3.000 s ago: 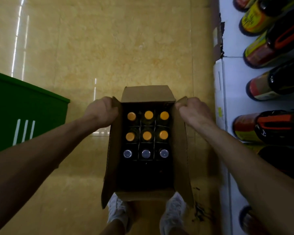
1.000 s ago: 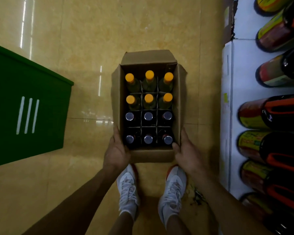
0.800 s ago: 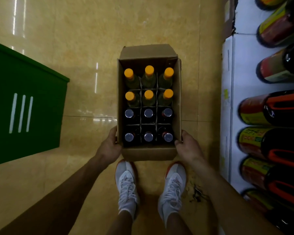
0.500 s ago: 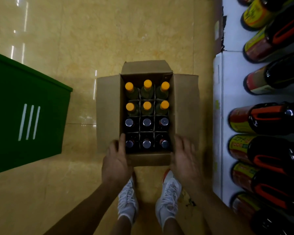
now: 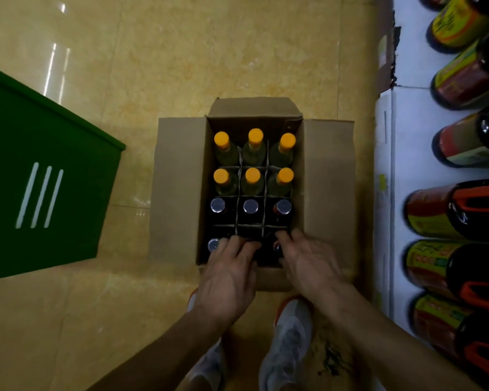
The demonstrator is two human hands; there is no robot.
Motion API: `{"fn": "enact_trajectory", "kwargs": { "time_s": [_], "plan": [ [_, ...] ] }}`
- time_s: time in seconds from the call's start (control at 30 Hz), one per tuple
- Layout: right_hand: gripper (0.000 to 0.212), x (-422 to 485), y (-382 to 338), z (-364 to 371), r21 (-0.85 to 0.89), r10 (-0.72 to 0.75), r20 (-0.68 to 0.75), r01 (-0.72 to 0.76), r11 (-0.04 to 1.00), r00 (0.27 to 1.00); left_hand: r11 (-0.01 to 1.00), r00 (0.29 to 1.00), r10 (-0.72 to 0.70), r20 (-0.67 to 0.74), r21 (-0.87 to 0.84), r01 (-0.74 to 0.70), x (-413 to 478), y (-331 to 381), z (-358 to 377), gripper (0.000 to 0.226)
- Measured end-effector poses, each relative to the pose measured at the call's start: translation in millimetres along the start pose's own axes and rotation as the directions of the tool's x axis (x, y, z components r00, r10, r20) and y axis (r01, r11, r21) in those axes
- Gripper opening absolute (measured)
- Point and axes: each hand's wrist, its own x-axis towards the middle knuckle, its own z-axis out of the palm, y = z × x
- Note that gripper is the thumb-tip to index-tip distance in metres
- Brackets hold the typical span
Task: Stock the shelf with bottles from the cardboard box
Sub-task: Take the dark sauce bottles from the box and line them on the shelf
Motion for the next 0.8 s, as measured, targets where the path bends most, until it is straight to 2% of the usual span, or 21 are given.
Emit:
{"fn": "enact_trajectory", "kwargs": {
  "time_s": [0.1, 0.2, 0.4, 0.57, 0.7, 0.8],
  "plan": [
    [0.045, 12, 4, -6, -0.204, -0.146, 0.050, 0.153, 0.967, 0.988, 0.988, 0.989, 0.135, 0.059, 0.063, -0.139, 27, -10, -2, 0.040],
    [0.040, 18, 7, -9, -0.332, -0.285, 0.065, 0.290, 0.898, 0.956, 0.989, 0.959, 0.139, 0.249, 0.023, -0.149, 59, -20, -3, 0.045],
    [0.041, 28, 19, -6, -0.431, -0.474, 0.032, 0.440, 0.788, 0.880, 0.989, 0.800, 0.142, 0.583, -0.046, -0.142, 101, -23, -8, 0.042],
    [0.023, 34, 34, 6, -0.439, -0.583, -0.111, 0.487, 0.755, 0.805, 0.976, 0.750, 0.210, 0.628, -0.177, -0.125, 113, -29, 5, 0.044],
    [0.028, 28, 36, 5, -0.335, -0.540, -0.258, 0.450, 0.828, 0.801, 0.967, 0.758, 0.251, 0.602, -0.186, -0.172, 111, -34, 11, 0.059],
    [0.029, 13, 37, -10, -0.193, -0.453, -0.430, 0.411, 0.891, 0.781, 0.955, 0.751, 0.261, 0.606, -0.276, -0.108, 105, -34, 3, 0.076]
  ]
}}
